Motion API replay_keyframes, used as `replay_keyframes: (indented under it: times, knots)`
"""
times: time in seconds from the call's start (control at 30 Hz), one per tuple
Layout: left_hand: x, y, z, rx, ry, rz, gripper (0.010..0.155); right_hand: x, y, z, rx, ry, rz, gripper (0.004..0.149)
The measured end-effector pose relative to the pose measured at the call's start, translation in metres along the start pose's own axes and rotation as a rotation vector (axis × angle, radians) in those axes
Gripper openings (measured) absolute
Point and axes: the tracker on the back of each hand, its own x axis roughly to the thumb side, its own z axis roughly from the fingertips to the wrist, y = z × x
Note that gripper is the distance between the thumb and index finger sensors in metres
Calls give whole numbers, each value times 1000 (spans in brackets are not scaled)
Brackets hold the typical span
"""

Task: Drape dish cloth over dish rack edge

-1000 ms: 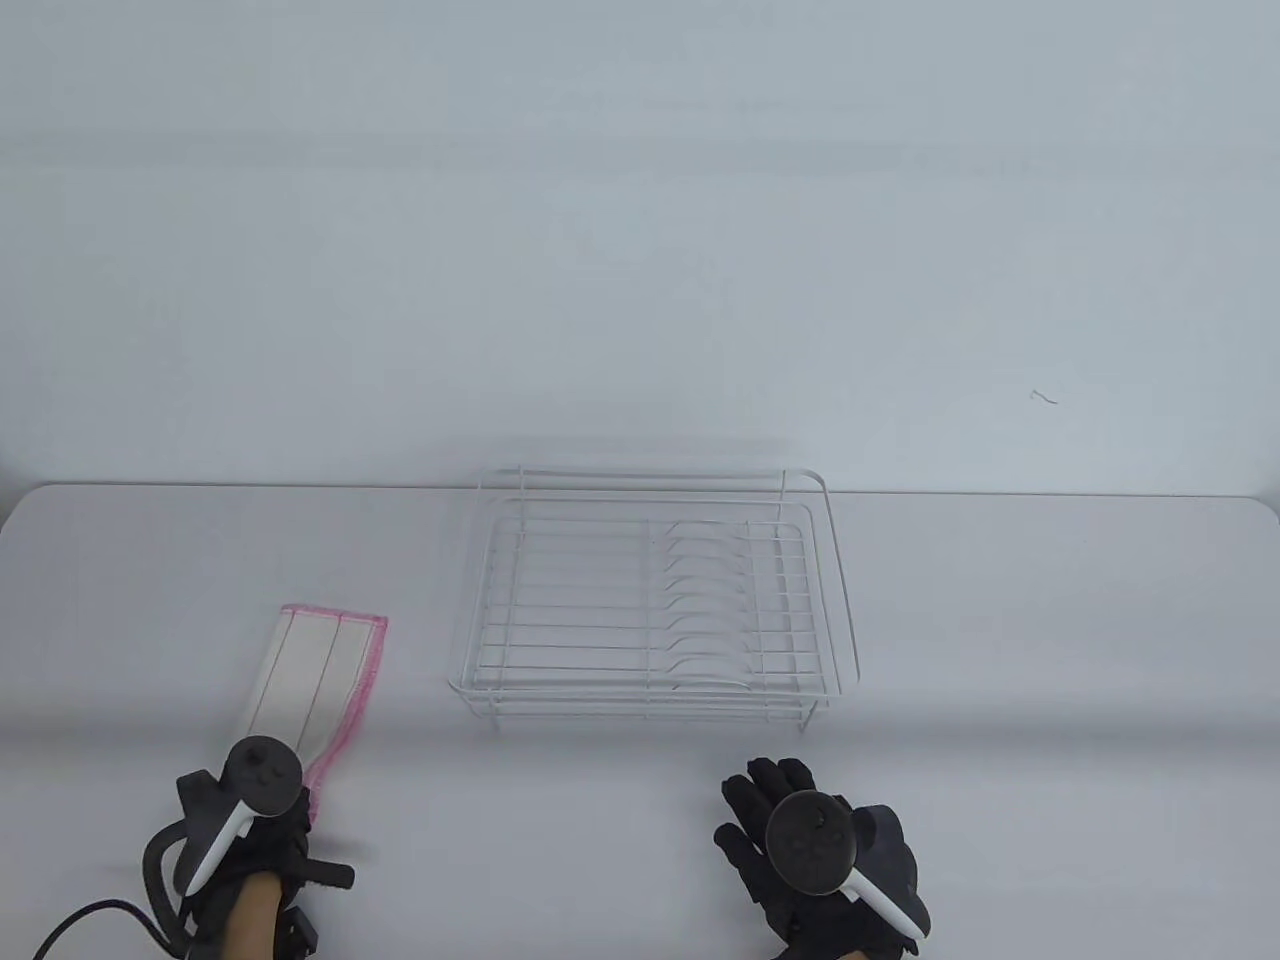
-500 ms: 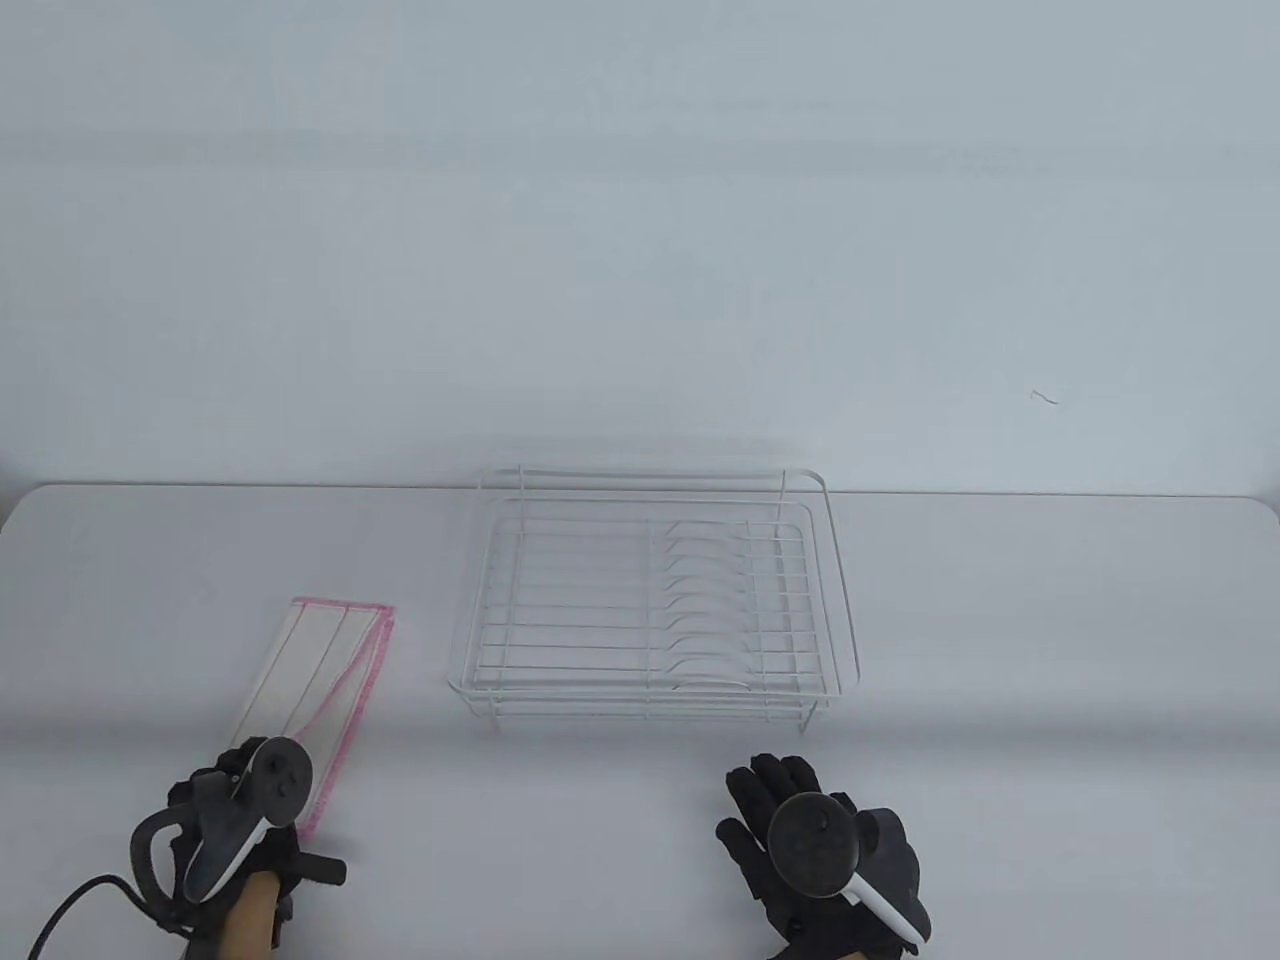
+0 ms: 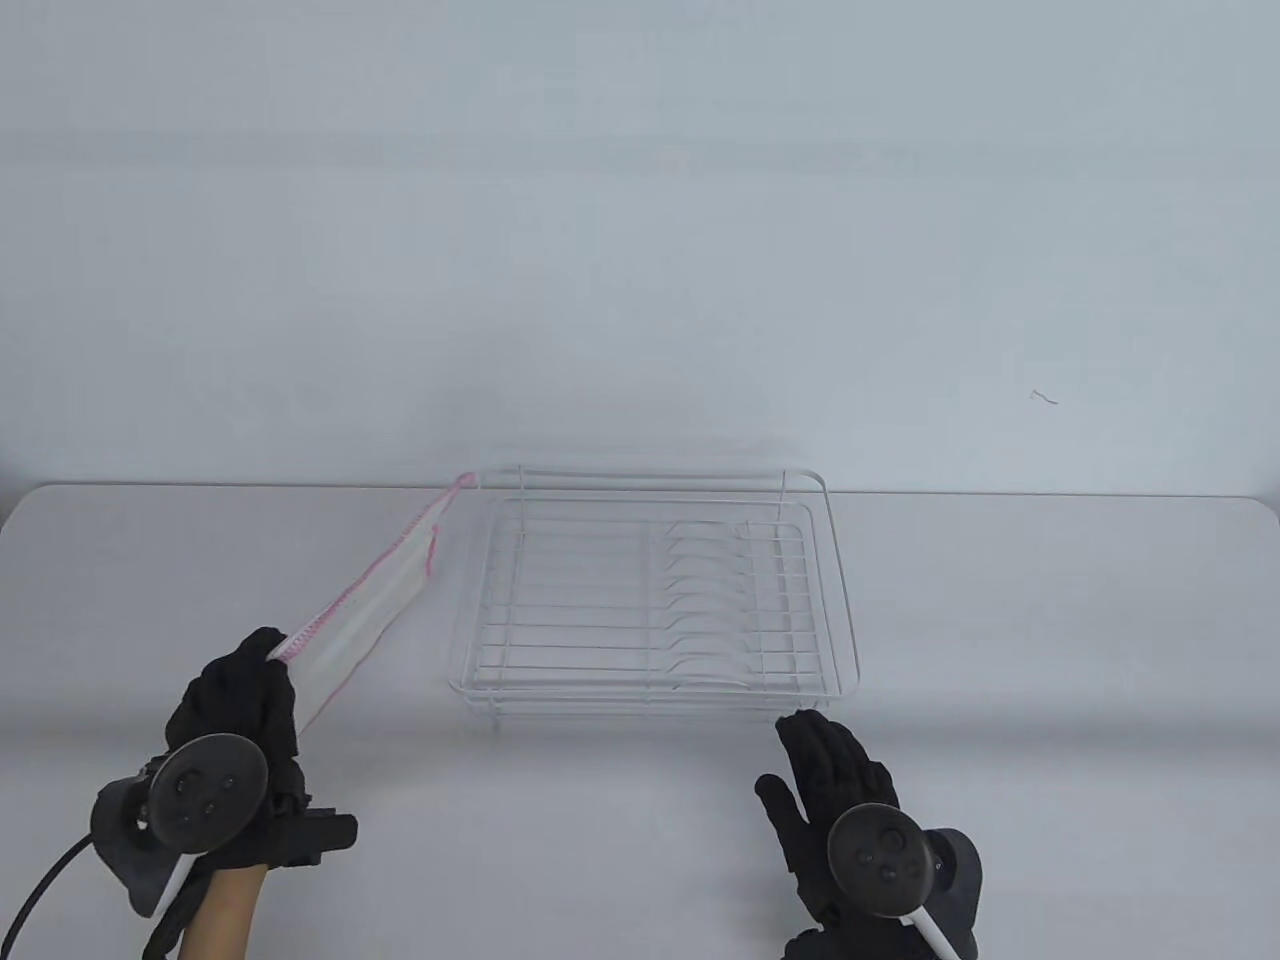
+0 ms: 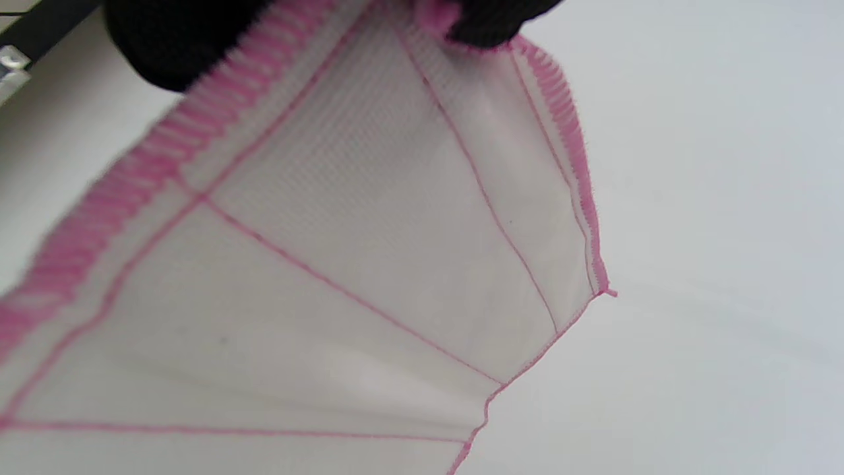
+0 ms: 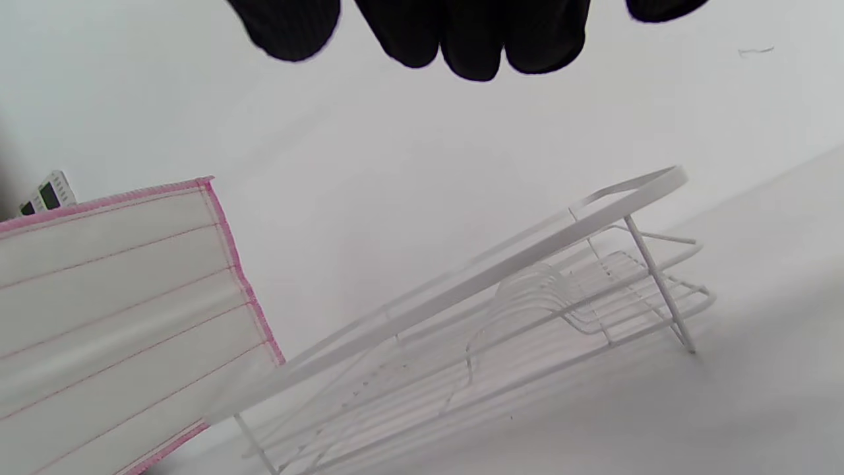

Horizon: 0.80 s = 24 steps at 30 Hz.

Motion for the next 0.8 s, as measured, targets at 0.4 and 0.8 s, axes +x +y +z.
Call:
replay_keyframes:
  times: [0.4, 0.8]
  knots:
    - [101, -1, 12, -11, -298, 248, 40, 1, -46, 13, -169, -60, -115, 63]
    - [115, -47, 57, -185, -436, 427, 40, -7, -46, 10, -66, -137, -246, 76]
